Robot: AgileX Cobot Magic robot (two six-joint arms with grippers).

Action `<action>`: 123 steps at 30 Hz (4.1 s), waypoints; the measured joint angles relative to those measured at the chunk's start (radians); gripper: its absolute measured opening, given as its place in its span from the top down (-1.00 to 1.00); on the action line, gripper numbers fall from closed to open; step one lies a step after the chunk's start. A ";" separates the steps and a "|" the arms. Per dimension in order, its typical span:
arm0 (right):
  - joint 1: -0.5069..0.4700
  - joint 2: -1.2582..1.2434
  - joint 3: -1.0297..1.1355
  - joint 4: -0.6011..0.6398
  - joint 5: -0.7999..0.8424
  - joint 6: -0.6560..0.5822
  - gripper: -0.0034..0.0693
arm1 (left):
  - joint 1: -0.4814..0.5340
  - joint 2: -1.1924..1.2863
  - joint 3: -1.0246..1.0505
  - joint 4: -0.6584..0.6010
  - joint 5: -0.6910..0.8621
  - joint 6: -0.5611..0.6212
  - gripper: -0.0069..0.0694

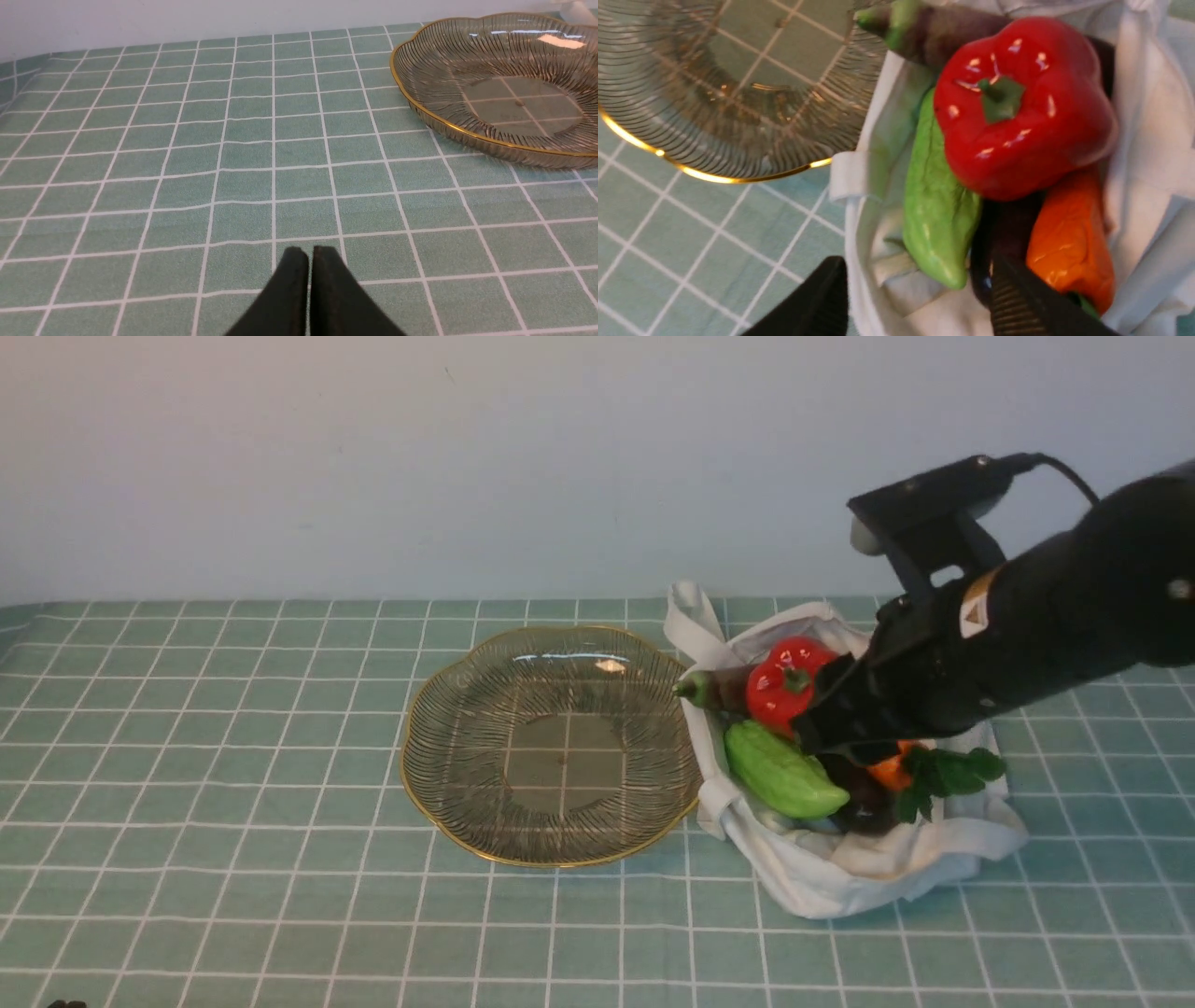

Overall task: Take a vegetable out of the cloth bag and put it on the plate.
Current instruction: Use the right arm to grab a bell peppers from the bag

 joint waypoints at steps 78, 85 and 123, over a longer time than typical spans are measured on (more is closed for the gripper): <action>0.008 0.322 -0.200 -0.501 -0.190 0.394 -0.69 | 0.000 0.000 0.000 0.000 0.000 0.000 0.83; 0.008 0.305 -0.361 -0.424 0.001 0.425 -0.69 | 0.000 0.000 0.000 0.000 0.000 0.000 0.83; -0.070 0.356 -0.501 -0.166 0.157 0.335 -0.36 | 0.000 0.000 0.000 0.000 0.000 0.000 0.83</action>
